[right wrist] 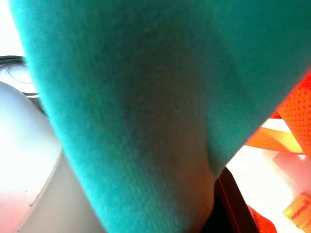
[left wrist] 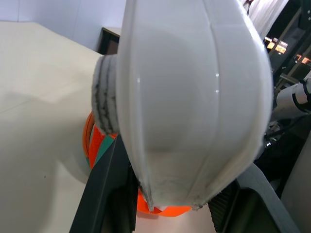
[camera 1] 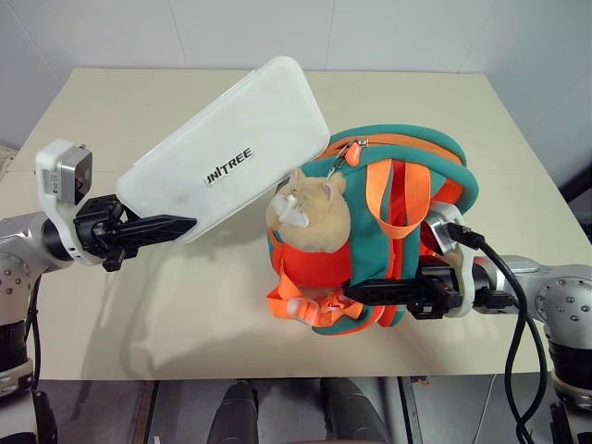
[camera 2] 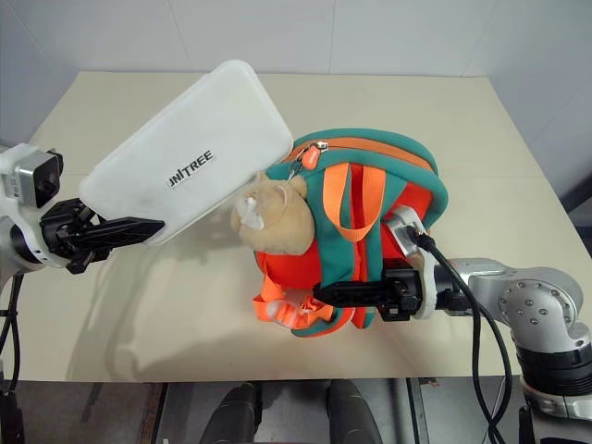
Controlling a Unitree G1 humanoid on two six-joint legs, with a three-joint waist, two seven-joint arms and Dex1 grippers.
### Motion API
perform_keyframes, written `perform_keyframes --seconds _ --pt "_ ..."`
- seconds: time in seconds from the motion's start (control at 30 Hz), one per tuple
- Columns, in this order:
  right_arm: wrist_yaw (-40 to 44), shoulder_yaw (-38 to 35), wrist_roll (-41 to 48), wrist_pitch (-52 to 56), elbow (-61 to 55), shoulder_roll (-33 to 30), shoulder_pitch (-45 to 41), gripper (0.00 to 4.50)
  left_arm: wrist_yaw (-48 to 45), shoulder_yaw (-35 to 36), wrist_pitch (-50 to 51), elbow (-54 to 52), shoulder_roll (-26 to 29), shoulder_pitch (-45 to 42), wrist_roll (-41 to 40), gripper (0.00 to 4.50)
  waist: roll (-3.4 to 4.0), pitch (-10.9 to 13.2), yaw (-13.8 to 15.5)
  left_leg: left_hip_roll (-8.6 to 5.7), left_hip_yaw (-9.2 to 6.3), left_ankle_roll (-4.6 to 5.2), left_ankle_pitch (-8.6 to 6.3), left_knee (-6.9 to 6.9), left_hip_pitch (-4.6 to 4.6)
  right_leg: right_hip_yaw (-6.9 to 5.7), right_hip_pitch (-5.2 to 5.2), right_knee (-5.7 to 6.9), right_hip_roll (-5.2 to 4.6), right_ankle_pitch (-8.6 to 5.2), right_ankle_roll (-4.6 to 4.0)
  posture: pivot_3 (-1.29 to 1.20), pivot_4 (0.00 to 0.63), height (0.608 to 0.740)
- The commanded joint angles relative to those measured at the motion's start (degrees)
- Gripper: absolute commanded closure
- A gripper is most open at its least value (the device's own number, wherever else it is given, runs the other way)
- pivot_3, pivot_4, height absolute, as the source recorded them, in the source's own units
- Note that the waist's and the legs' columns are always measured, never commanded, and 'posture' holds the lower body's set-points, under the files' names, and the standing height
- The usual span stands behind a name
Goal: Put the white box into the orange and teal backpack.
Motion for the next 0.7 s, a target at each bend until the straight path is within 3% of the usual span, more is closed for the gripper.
perform_keyframes --seconds 0.03,0.4,0.7 --pt "0.69 -0.42 0.51 -0.96 -0.67 0.5 -0.18 4.36 -3.78 -1.54 -1.95 -1.27 2.48 -0.05 1.8 3.07 0.0 0.0 0.01 0.0 0.0 0.0 0.0 0.0 0.0 0.0 0.0 -0.01 0.0 0.0 0.0 0.0 0.15 0.74" --pt "-0.06 -0.63 0.44 -1.32 -1.03 1.53 0.52 4.36 -12.16 -12.24 -26.0 14.57 5.84 -6.92 22.79 3.07 0.0 0.0 0.09 -0.01 0.01 0.0 0.0 0.0 0.01 0.0 0.03 -0.02 0.0 0.0 -0.02 0.0 0.15 0.74" --pt "-0.69 -0.39 0.57 -1.93 -1.22 1.97 0.88 4.36 -19.24 -16.92 -31.75 20.43 6.32 -13.16 27.16 3.07 0.0 0.0 0.11 0.0 0.0 0.0 0.0 -0.05 -0.02 -0.02 -0.01 0.01 0.01 -0.01 -0.01 0.0 0.15 0.74"
